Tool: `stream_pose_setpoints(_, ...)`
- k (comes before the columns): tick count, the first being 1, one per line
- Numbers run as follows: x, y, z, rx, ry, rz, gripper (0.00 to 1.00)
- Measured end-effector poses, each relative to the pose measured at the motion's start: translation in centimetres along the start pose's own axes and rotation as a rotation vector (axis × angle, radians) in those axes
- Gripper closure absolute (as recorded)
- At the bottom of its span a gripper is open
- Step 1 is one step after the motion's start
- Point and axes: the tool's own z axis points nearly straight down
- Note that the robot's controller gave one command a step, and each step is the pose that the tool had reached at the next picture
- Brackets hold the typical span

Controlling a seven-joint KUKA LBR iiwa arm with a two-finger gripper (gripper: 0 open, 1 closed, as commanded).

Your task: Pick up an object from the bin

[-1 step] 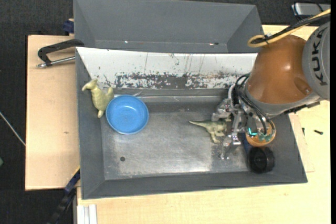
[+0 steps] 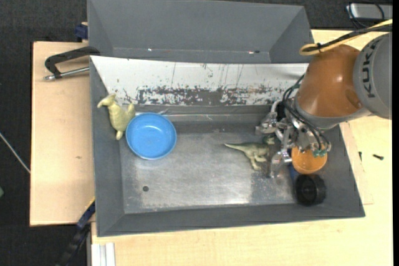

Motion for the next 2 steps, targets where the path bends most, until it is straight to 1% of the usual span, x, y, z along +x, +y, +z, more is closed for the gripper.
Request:
stream_pose_setpoints(1,-0.1,0.1,-0.4,0.002,-0.003,-0.003,1.0)
stream_pose_setpoints(2,-0.7,-0.5,-14.4,0.004,-0.003,-0.117,1.0)
